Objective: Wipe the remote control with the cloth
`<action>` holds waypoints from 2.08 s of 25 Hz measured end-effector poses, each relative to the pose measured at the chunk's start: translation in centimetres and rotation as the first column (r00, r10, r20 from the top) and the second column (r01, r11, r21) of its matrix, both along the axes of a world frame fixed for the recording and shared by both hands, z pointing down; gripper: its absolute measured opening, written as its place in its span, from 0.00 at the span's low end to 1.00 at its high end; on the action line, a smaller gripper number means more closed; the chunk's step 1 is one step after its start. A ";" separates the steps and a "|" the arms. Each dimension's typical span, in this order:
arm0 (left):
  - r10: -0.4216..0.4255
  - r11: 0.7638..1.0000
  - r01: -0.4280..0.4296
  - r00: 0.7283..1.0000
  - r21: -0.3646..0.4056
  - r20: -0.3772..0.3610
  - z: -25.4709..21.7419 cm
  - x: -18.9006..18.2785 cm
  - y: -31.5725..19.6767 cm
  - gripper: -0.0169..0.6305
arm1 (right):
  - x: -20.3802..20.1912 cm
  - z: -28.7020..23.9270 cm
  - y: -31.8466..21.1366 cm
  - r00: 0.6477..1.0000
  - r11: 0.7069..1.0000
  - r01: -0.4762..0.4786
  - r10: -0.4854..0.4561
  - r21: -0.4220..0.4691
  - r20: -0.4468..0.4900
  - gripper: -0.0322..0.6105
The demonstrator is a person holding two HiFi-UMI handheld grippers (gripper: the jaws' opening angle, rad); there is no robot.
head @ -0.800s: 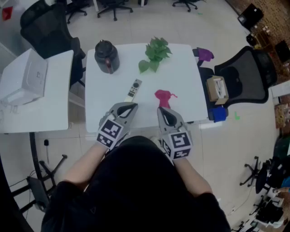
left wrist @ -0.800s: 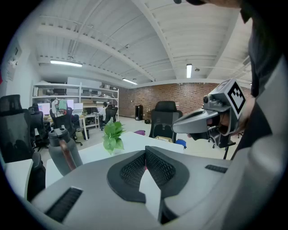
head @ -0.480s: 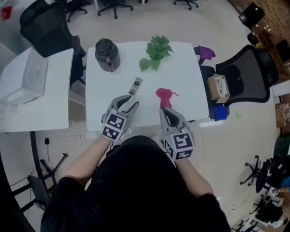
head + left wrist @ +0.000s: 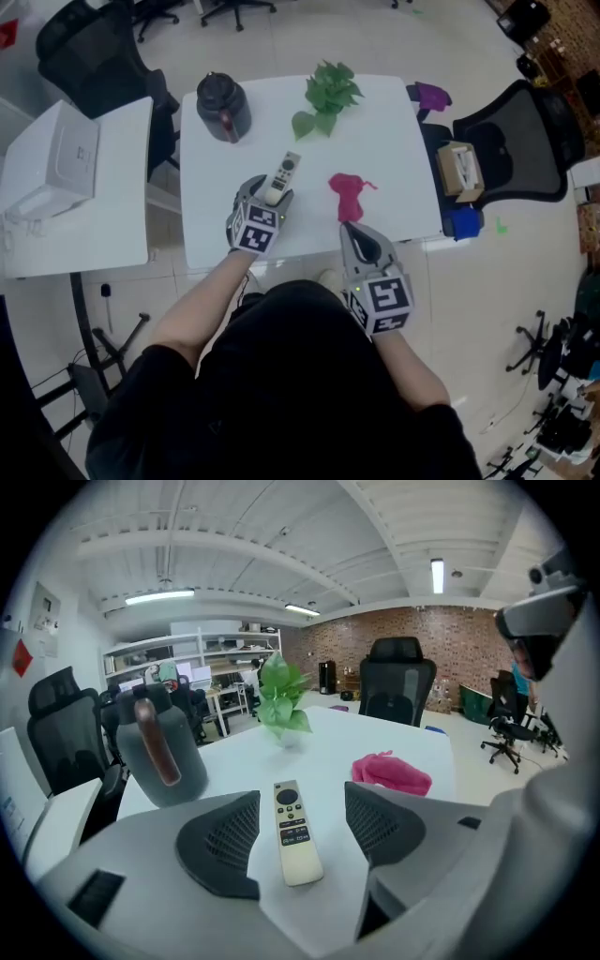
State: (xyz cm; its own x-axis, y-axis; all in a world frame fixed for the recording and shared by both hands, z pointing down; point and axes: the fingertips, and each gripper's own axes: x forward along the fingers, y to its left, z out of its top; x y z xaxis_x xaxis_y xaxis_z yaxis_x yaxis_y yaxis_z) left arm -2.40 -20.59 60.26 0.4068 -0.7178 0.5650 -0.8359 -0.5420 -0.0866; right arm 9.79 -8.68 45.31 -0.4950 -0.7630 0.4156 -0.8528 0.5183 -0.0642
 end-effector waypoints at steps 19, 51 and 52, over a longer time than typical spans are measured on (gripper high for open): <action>-0.125 0.942 0.148 0.988 -0.300 0.093 11.2 -0.4 -2.3 0.49 | 1.7 0.4 1.1 0.999 0.998 -0.038 0.038 -0.046 -0.009 0.06; 0.025 0.984 -0.021 1.000 -0.174 0.017 4.4 -0.4 0.5 0.35 | 1.6 0.9 1.0 1.000 0.999 -0.025 0.025 -0.038 0.013 0.06; 0.041 0.988 -0.040 0.999 -0.151 -0.001 3.0 -0.4 0.9 0.35 | 1.5 1.0 0.9 1.000 0.999 -0.024 0.025 -0.039 0.013 0.06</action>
